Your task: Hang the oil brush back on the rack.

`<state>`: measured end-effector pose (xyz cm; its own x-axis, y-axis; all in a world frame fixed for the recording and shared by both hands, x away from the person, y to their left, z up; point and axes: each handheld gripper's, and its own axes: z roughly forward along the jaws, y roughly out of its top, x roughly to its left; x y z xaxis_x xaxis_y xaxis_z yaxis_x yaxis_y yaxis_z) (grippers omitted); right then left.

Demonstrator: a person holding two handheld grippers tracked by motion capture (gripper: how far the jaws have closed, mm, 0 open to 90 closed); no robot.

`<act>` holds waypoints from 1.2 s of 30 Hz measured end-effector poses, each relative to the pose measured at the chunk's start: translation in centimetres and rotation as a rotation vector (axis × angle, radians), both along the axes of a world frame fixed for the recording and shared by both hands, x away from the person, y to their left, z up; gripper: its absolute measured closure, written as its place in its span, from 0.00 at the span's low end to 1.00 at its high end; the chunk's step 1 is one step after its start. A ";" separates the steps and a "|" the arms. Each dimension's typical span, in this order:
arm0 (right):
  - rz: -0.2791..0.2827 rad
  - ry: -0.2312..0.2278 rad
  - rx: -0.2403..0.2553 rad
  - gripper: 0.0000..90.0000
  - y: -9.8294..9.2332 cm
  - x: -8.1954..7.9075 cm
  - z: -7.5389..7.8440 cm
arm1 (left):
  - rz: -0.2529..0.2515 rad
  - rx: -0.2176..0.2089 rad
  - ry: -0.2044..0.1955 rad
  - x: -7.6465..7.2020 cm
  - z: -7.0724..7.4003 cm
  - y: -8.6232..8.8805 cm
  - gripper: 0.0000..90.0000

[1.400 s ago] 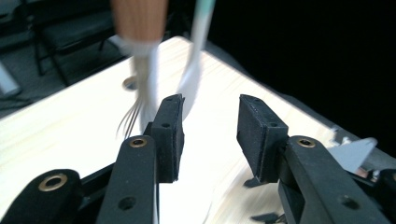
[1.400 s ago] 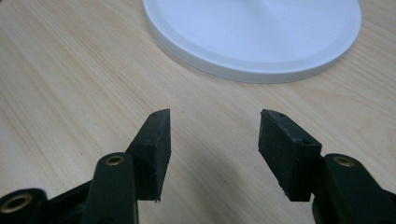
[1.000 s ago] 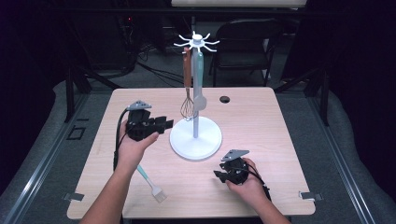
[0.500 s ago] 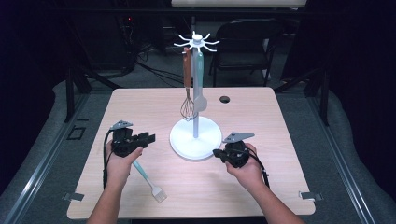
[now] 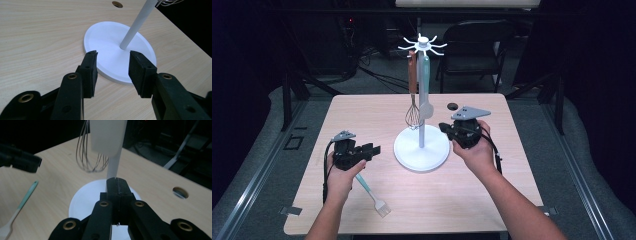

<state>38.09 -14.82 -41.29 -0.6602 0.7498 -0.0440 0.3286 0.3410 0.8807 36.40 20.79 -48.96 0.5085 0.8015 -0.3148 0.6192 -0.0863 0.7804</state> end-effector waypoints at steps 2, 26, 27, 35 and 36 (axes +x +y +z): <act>-0.009 -0.030 0.017 1.00 0.1 0.4 1.2 | -0.001 0.000 0.002 0.0 0.0 0.0 0.65; -0.100 -0.235 0.236 1.00 -0.3 3.2 12.6 | -0.018 -0.003 0.009 0.1 -0.2 -0.4 0.64; -0.103 -0.255 0.237 1.00 -0.3 3.1 13.1 | -0.019 -0.004 0.010 0.1 -0.2 -0.4 0.64; -0.106 -0.283 0.259 1.00 -0.4 2.9 14.9 | -0.020 -0.010 0.010 0.1 -0.2 -0.4 0.64; -0.102 -0.286 0.256 1.00 -0.3 2.8 14.9 | -0.020 -0.007 0.010 0.1 -0.2 -0.4 0.64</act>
<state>40.90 -15.12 -26.36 -0.5704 0.8212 -0.0181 0.0785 0.0765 0.9940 36.49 20.42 -49.14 0.5208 0.7891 -0.3256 0.6255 -0.0932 0.7746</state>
